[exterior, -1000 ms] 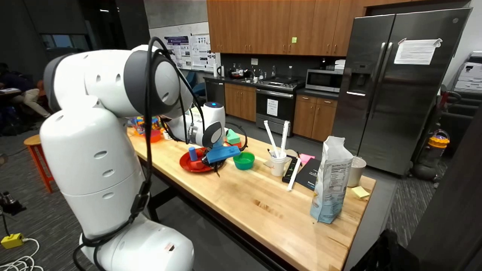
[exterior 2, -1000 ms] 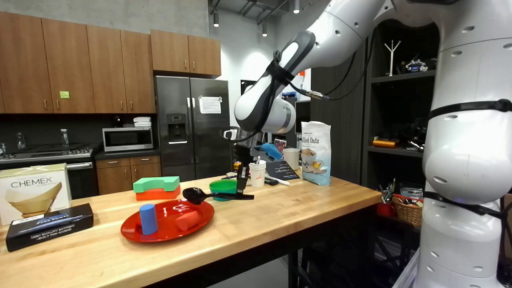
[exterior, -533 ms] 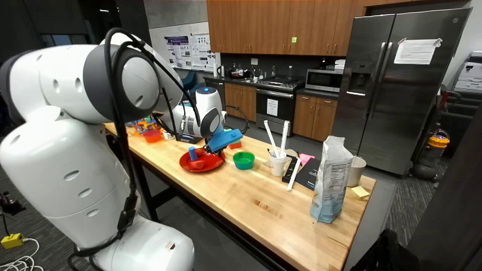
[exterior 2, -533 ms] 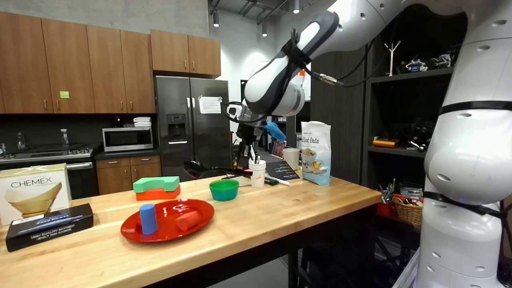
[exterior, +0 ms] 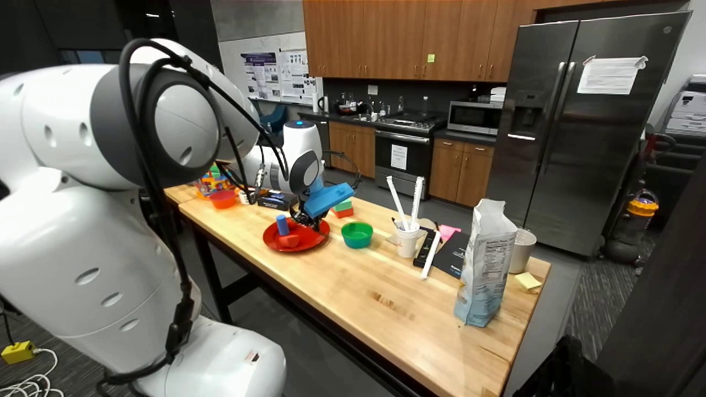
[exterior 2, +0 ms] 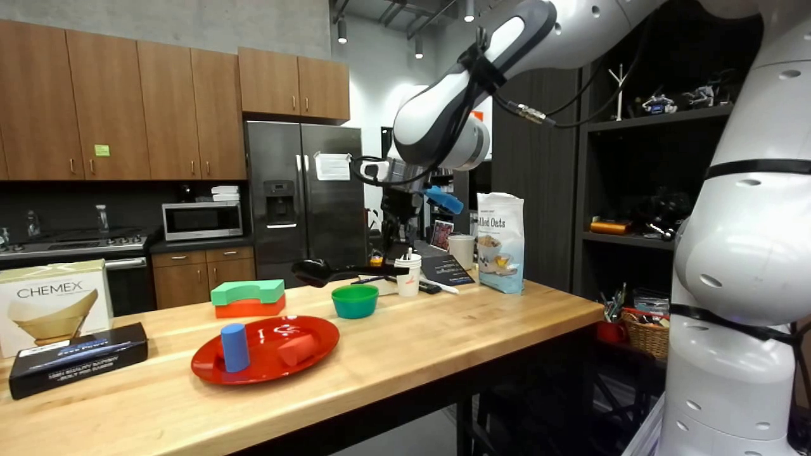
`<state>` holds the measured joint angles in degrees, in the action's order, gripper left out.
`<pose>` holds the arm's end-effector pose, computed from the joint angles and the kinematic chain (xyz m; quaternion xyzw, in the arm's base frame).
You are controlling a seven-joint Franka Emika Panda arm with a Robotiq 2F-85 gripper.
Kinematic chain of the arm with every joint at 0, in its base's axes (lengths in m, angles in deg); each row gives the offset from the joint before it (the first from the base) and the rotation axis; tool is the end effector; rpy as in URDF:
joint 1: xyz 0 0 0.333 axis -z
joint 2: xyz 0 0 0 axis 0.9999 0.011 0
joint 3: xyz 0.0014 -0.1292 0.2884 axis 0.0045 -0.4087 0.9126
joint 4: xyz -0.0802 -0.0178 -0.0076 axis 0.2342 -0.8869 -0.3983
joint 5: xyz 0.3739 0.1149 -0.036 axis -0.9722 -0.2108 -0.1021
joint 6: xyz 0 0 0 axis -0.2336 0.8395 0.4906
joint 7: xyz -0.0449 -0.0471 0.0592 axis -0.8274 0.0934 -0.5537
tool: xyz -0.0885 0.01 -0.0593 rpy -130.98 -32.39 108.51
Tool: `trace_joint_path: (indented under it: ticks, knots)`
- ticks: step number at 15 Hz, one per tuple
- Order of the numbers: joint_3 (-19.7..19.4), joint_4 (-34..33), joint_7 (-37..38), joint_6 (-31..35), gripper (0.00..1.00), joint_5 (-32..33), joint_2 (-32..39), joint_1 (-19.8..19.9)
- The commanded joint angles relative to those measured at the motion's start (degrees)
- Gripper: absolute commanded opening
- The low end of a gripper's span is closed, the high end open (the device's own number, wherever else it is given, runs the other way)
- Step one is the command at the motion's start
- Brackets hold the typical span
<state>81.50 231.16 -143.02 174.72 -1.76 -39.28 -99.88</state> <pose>0.4517 0.1208 0.4162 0.8282 0.5430 0.1380 0.0125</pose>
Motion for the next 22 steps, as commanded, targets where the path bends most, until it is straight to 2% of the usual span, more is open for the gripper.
trace_joint_path:
  ticks: [1, 5, 6, 10, 18, 19, 22]
  knots:
    - [-0.82, -0.09, 0.40, -0.07, 0.04, 0.44, 0.20, -0.87]
    - [-0.78, -0.10, 0.39, -0.01, 0.04, 0.41, 0.56, -0.84]
    - [-0.83, -0.15, -1.88, -0.80, 0.01, 0.61, 0.76, -1.39]
    - [-1.87, 0.75, -14.62, -8.18, 0.01, -0.14, -1.98, -3.27]
    - [-5.71, 3.91, -41.40, -24.26, 0.01, 3.06, -11.09, -2.20]
    - [-4.20, 2.14, -36.54, -22.02, 0.04, 1.68, -7.66, -2.09]
    - [-5.19, 3.21, -40.45, -23.69, 0.04, 1.93, -9.66, -1.88]
